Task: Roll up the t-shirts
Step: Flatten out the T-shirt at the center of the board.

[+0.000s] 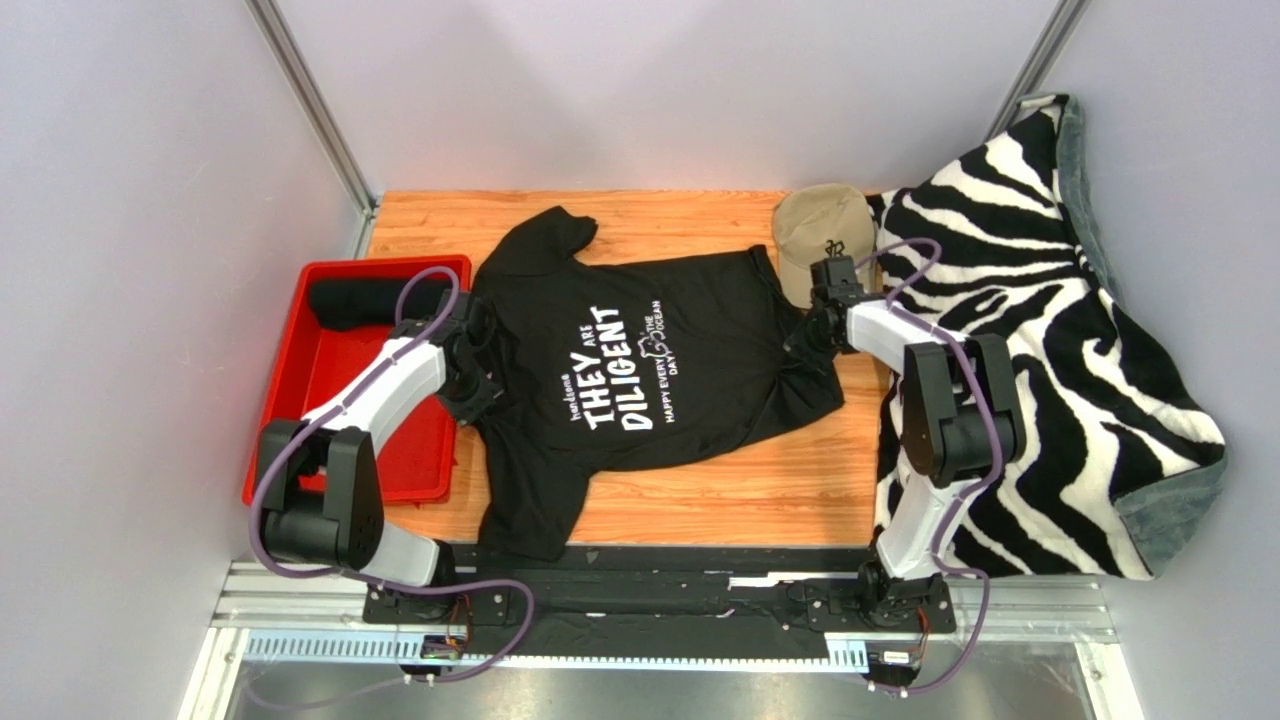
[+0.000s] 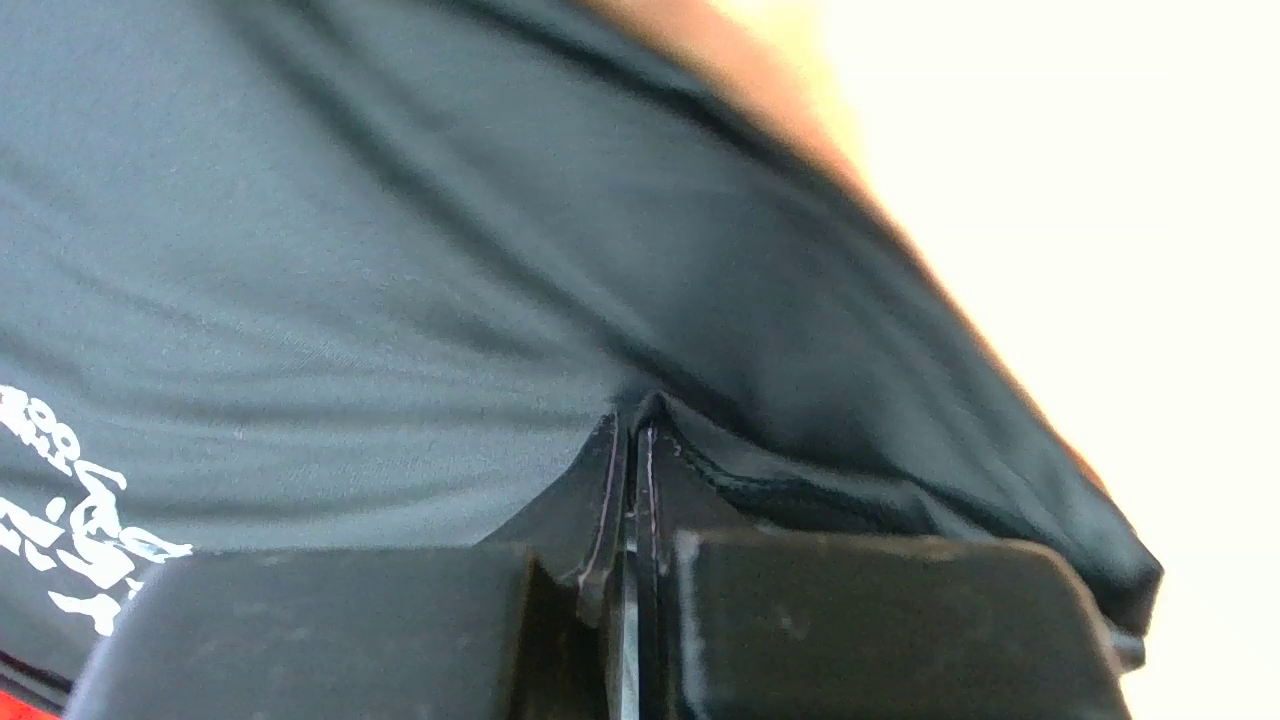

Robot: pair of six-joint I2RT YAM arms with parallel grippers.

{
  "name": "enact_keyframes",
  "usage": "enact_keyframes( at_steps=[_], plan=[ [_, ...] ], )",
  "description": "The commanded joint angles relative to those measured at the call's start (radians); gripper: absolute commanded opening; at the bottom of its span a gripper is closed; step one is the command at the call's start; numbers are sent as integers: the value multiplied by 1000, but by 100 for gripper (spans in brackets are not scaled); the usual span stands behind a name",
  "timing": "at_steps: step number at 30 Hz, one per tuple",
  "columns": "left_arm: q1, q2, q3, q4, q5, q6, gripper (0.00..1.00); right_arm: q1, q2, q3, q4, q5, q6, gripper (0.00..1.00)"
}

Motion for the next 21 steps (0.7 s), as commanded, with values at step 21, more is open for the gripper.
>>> enact_keyframes(
  at_steps=[21],
  plan=[
    [-23,-290,-26,-257,-220,-110,0,-175,-461,-287,-167,48,-82,0]
  ],
)
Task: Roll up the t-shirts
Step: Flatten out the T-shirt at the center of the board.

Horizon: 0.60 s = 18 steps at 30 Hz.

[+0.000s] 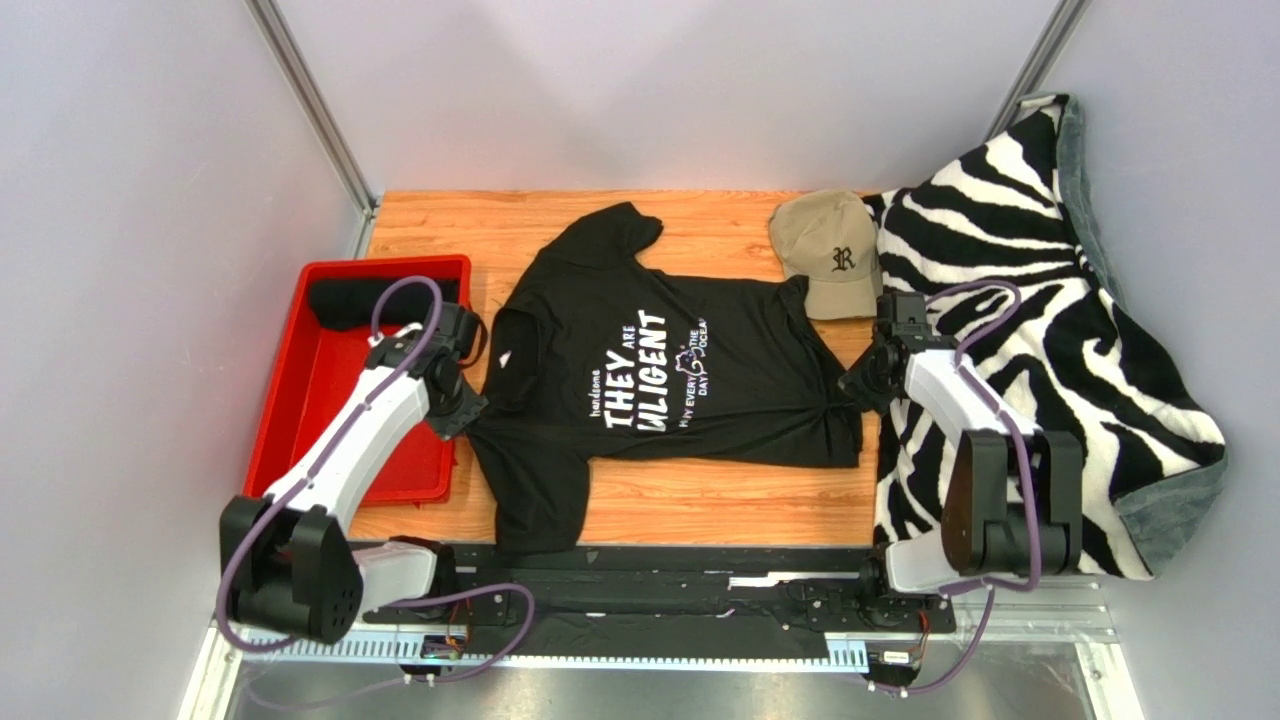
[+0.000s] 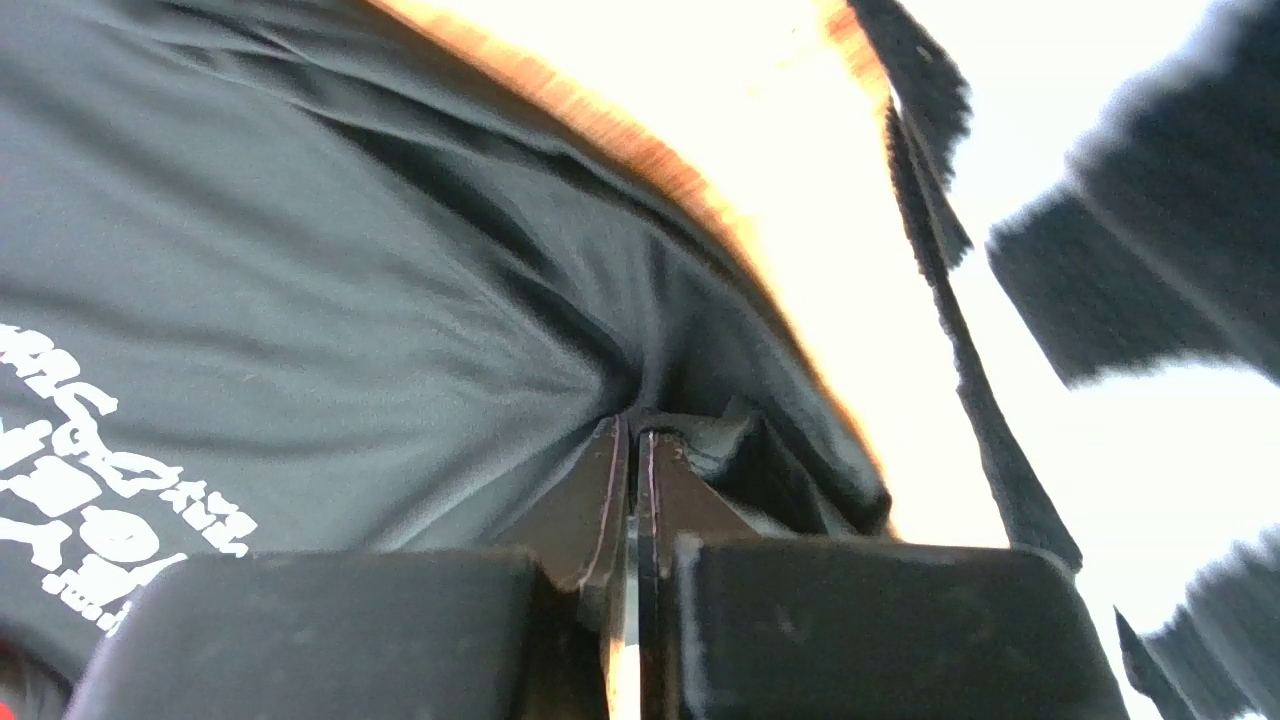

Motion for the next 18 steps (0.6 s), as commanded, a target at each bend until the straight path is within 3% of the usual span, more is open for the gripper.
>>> enact_keyframes(
  at_steps=[1,8,18],
  plan=[
    [29,-107,-9,-106,-111,-56,0,-2,-99,-20,-50,29,-21,0],
    [36,-86,26,-92,-62,45,0,-2,-196,-63,-101,32,-29,0],
    [39,-172,29,-123,-82,128,0,0,-533,-170,-193,-73,5,0]
  ],
)
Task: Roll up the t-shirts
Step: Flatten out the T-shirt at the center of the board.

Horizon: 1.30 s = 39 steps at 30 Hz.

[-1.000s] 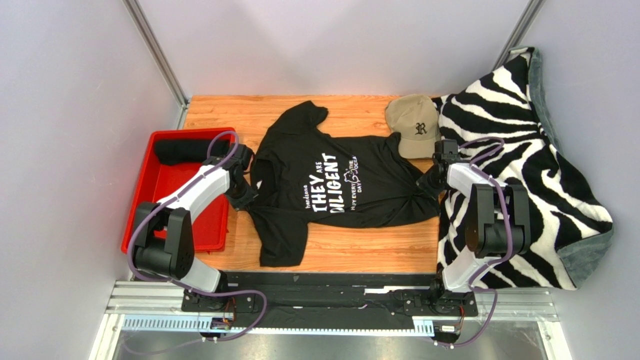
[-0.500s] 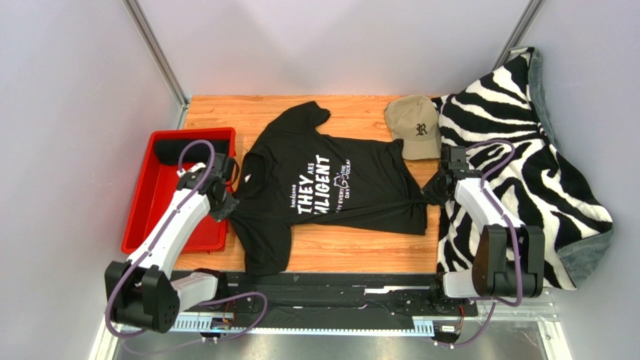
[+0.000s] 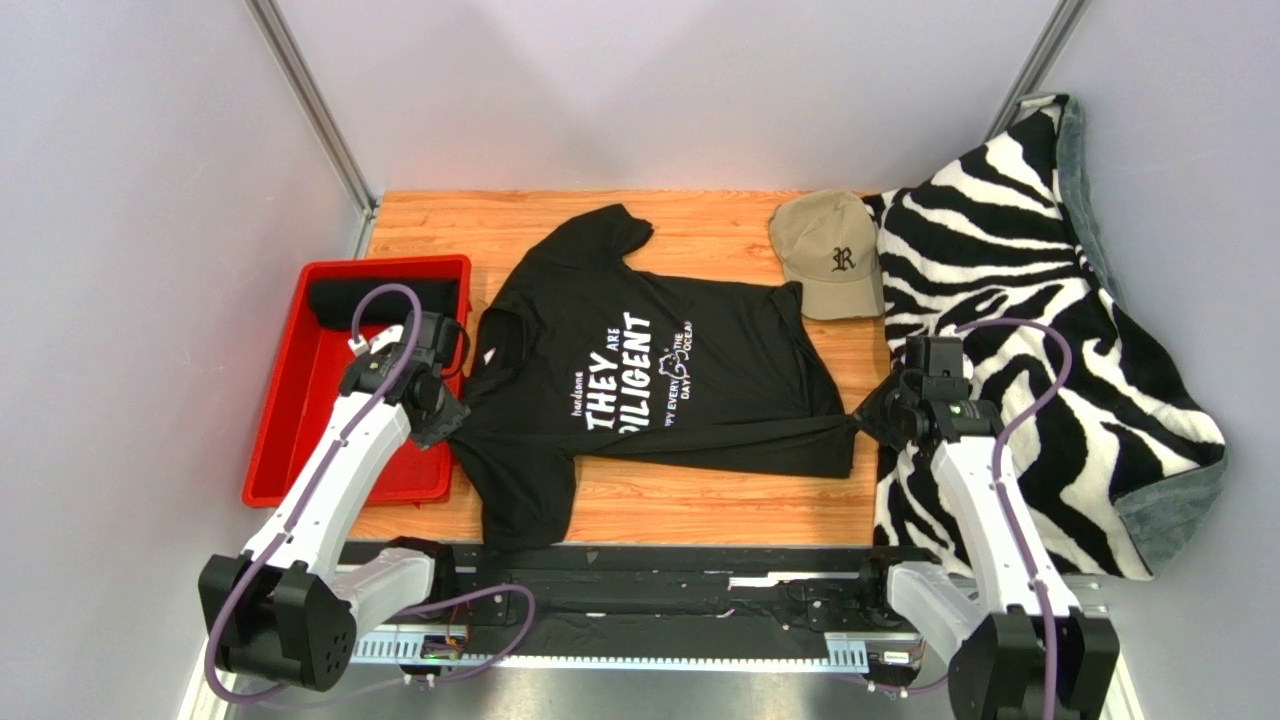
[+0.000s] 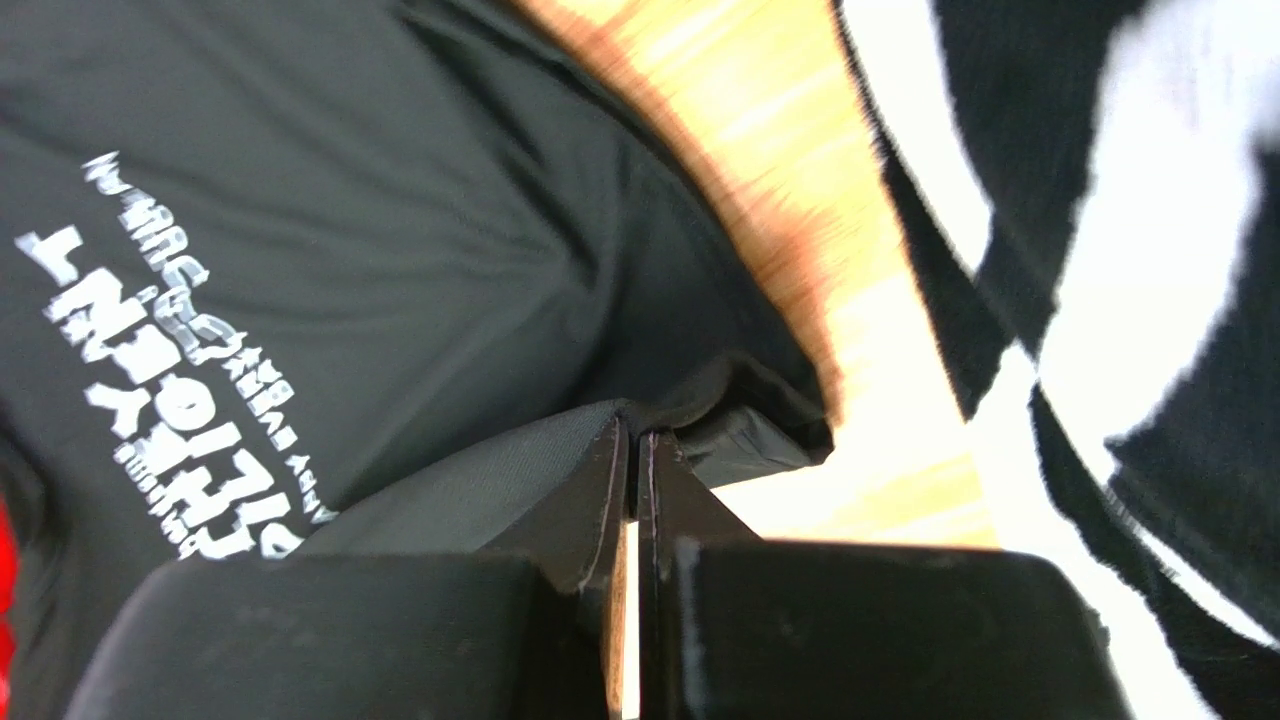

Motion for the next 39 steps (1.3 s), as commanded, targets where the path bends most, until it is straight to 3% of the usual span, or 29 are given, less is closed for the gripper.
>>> enact_keyframes(
  at_steps=[1,4,9,15,16,17,20,23,31,39],
  plan=[
    [10,-23,39,-54,-36,47,0,1,-112,-33,-85,-51,6,0],
    [15,-52,44,-85,-55,53,0,1,-224,-13,-175,-22,15,0],
    [18,-126,119,-64,-18,123,0,1,-318,91,-183,-8,49,0],
    [18,-119,312,240,131,253,0,1,-79,402,30,-37,40,0],
    [18,-92,412,287,146,260,0,1,-42,465,53,-35,34,0],
    [18,-63,476,294,160,269,0,0,29,607,48,-20,23,0],
    [18,30,707,278,195,319,0,0,87,805,36,56,-6,0],
    [18,58,846,280,192,352,0,-3,105,918,42,99,-26,0],
    [18,12,986,292,136,398,0,-31,97,1081,87,153,-68,0],
    [18,122,1091,413,119,387,0,-59,208,1141,274,109,-38,0]
  ],
)
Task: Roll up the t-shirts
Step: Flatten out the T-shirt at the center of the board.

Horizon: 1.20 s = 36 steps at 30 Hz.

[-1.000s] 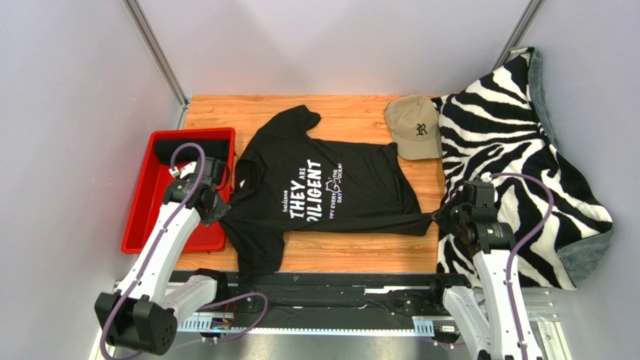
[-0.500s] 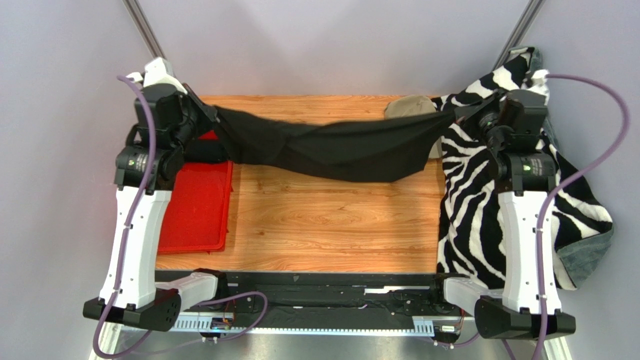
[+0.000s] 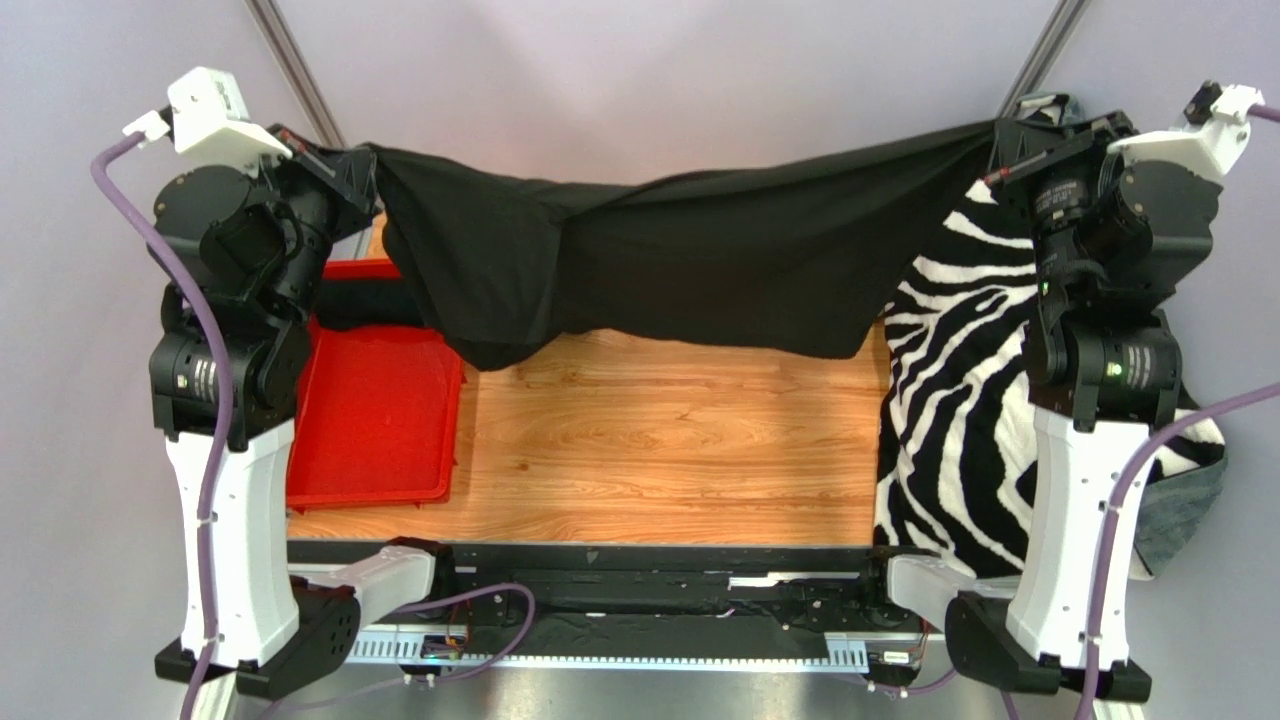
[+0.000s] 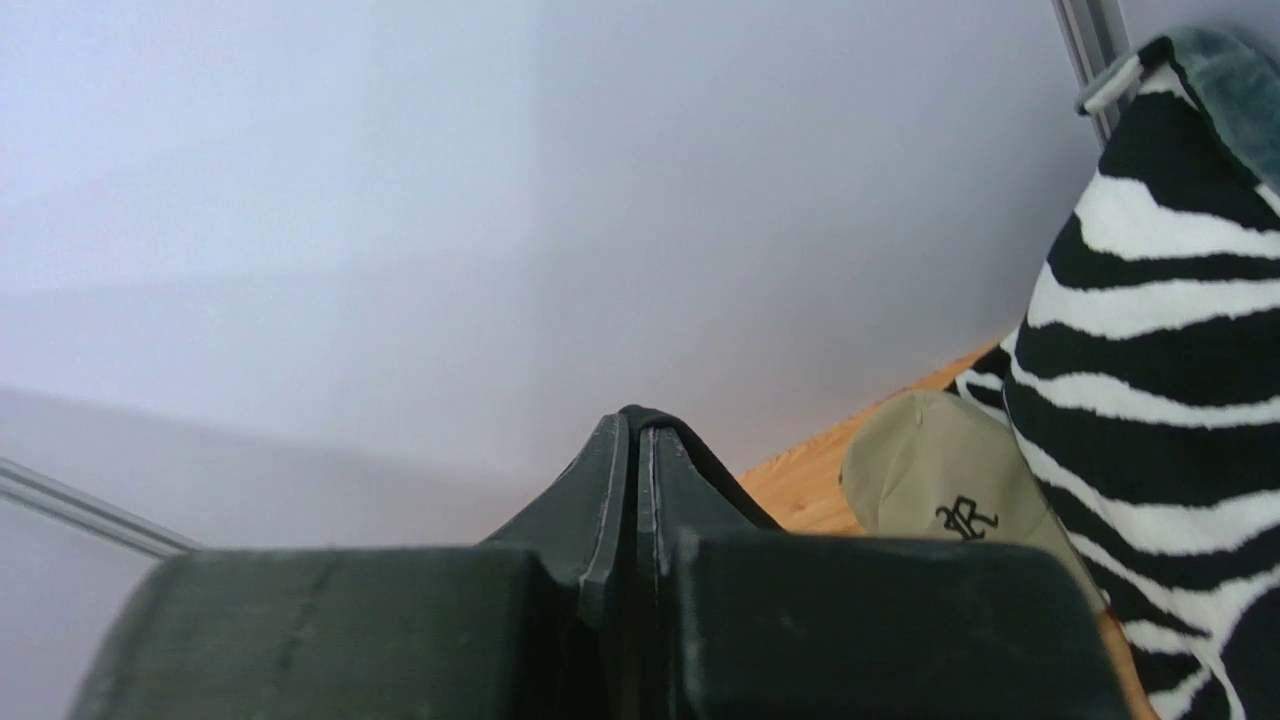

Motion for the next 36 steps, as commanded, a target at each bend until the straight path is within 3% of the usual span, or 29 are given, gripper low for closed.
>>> enact_keyframes(
  at_steps=[1,7,12,17,20,24,26,30,31,33,36],
  plan=[
    [5,115,80,146,-34,23,0,-32,114,53,169,-17,13,0],
    [4,319,239,262,-35,25,0,-90,292,177,304,-126,90,0],
    [7,511,497,343,-45,38,0,-94,487,319,419,-164,136,0],
    [22,701,716,487,-40,34,0,-94,682,608,486,-171,164,0],
    [30,735,726,593,-43,28,0,-94,768,702,543,-157,173,0],
    [65,740,723,630,-19,-14,0,-94,790,709,606,-117,165,0],
    [70,715,675,618,-26,-17,0,-102,770,677,583,-111,173,0],
    [74,599,484,571,-11,-58,0,-136,627,355,617,-140,242,0],
    [74,568,374,533,-8,-67,0,-139,550,215,617,-138,250,0],
    [74,445,219,517,-15,-102,0,-151,471,85,617,-151,253,0],
    [76,259,-184,480,-44,-155,0,-176,322,-168,552,-187,256,0]
  ],
)
